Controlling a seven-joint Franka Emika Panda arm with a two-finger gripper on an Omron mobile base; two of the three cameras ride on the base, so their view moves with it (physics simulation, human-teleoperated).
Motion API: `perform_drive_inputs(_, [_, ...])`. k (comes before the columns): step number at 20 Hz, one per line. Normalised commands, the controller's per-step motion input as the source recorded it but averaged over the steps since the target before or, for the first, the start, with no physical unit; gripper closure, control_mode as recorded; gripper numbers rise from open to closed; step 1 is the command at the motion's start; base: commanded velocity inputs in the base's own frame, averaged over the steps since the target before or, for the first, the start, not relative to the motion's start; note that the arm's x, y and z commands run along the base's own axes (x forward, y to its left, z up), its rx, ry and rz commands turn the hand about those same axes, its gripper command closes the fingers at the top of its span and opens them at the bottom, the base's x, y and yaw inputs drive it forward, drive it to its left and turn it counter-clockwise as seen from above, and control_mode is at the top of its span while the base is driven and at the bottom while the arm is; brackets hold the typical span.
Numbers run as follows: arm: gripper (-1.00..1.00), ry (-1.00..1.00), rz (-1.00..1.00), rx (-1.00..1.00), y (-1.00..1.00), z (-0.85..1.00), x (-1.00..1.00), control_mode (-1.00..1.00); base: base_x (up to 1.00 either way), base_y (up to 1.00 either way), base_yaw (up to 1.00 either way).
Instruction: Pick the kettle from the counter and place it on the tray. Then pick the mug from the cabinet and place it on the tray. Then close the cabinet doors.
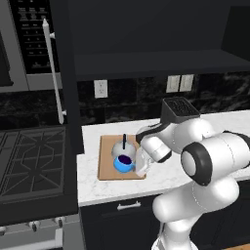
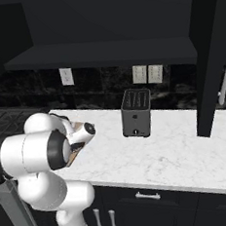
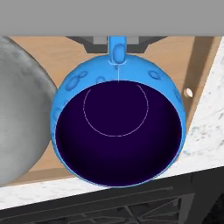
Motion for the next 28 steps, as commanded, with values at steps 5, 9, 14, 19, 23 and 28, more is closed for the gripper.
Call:
perform_drive_inputs(5, [-1.0,0.02,0.0,0.0,0.0,0.59,-0.15,-1.0,0.0,0.0,0.0])
perform_drive_inputs(9, [-1.0,0.03,0.0,-0.02,0.0,0.76,-0.21,-1.0,0.0,0.0,0.0])
perform_drive_inputs(14, [-1.0,0.24,-0.09,-0.09,-0.15,0.96,-0.55,-1.0,0.0,0.0,0.0])
perform_drive_inputs(19, [-1.0,0.37,-0.49,-0.01,-0.4,0.82,-0.74,-1.0,0.0,0.0,0.0])
perform_drive_inputs(23, [-1.0,0.24,-0.34,0.1,-0.27,0.34,-0.2,-1.0,0.0,0.0,0.0])
perform_drive_inputs(28, [-1.0,0.09,-0.15,0.27,-0.54,0.26,-0.18,-1.0,0.0,0.0,0.0])
